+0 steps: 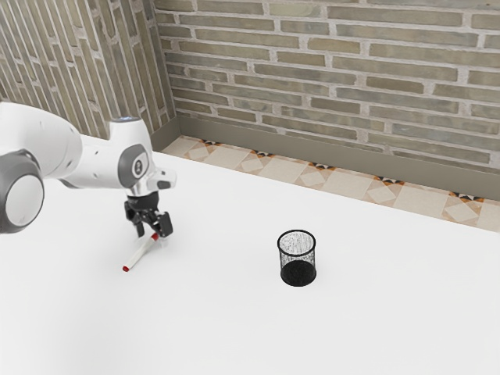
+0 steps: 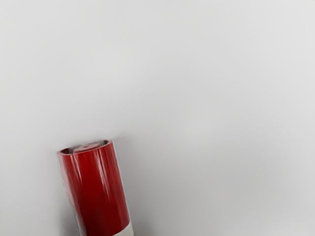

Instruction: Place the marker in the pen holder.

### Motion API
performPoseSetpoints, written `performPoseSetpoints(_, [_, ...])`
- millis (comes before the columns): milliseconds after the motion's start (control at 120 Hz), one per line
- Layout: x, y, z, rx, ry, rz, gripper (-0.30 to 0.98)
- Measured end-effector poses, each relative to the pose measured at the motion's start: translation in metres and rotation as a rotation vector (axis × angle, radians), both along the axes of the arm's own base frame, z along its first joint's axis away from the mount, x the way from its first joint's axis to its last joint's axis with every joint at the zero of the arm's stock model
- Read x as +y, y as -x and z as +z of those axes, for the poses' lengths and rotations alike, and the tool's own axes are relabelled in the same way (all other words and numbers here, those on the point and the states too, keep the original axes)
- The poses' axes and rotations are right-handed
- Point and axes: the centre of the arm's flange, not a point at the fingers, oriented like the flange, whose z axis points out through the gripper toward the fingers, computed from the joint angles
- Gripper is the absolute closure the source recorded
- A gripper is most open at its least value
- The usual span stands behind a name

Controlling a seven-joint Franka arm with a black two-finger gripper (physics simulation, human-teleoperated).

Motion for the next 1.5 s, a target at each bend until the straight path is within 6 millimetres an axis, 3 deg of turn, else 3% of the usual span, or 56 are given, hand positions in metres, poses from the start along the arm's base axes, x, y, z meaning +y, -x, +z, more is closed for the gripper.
performPoseSetpoints(250, [0.002,-0.006,-0.006,0.005,-0.010,0.024,0.02])
performPoseSetpoints(483, [0.007,-0.003,-0.003,0.014,-0.023,0.036,0.42])
performPoseSetpoints(833, [0.008,-0.001,-0.005,0.021,-0.031,0.050,0.69])
performPoseSetpoints(933, [0.007,-0.002,0.007,0.005,-0.037,0.052,0.73])
performPoseSetpoints(1033, [-0.004,-0.008,0.040,-0.041,-0.048,0.031,0.76])
performPoseSetpoints(1100, [-0.023,-0.013,0.062,-0.074,-0.042,0.004,0.77])
performPoseSetpoints(1200, [-0.077,-0.019,0.106,-0.142,-0.015,-0.068,0.78])
performPoseSetpoints(1275, [-0.133,-0.019,0.149,-0.206,0.010,-0.142,0.79])
performPoseSetpoints(1375, [-0.213,-0.021,0.191,-0.280,0.056,-0.242,0.79])
performPoseSetpoints(1500, [-0.294,-0.025,0.212,-0.342,0.117,-0.331,0.79])
